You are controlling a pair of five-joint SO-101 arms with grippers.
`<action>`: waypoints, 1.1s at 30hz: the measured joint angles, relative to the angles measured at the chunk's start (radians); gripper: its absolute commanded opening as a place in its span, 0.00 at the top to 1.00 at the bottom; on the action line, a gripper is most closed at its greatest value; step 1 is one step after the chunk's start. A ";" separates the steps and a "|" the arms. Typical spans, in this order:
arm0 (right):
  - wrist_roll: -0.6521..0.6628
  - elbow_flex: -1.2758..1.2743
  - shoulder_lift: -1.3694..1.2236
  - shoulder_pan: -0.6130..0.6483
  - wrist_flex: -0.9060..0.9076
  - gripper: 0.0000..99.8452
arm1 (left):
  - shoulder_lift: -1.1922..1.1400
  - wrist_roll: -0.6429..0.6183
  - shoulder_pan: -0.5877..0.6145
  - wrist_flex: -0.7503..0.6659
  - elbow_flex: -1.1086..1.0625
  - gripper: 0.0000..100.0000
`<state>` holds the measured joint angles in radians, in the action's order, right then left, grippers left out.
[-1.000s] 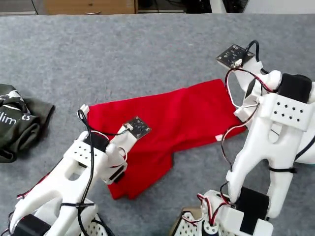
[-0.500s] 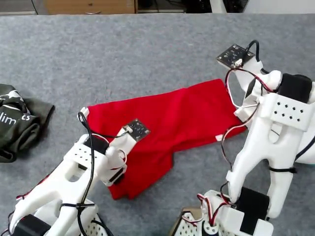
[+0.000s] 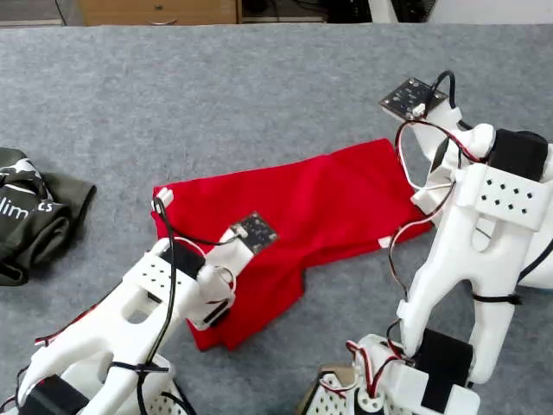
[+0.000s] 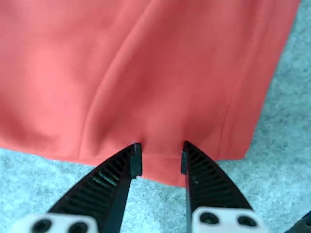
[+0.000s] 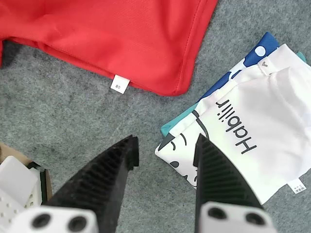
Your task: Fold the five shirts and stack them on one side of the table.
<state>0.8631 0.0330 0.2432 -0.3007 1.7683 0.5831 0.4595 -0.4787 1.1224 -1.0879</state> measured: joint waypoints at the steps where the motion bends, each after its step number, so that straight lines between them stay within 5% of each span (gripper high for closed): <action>1: 0.000 0.000 0.000 0.000 0.000 0.80 | 0.000 -0.002 0.000 0.000 0.000 0.91; 16: 0.000 0.000 0.000 0.000 0.000 0.80 | -0.192 -0.008 0.000 -0.017 0.055 0.83; 22: 0.000 0.000 0.000 0.000 0.000 0.80 | -0.227 -0.009 -0.003 -0.005 0.078 0.99; 33: 0.000 0.000 0.000 0.000 0.000 0.80 | -0.230 -0.006 -0.009 -0.006 0.081 0.98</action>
<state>0.8631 0.0330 0.2432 -0.3007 1.7683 0.3529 0.4534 -0.4879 1.1162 -1.0065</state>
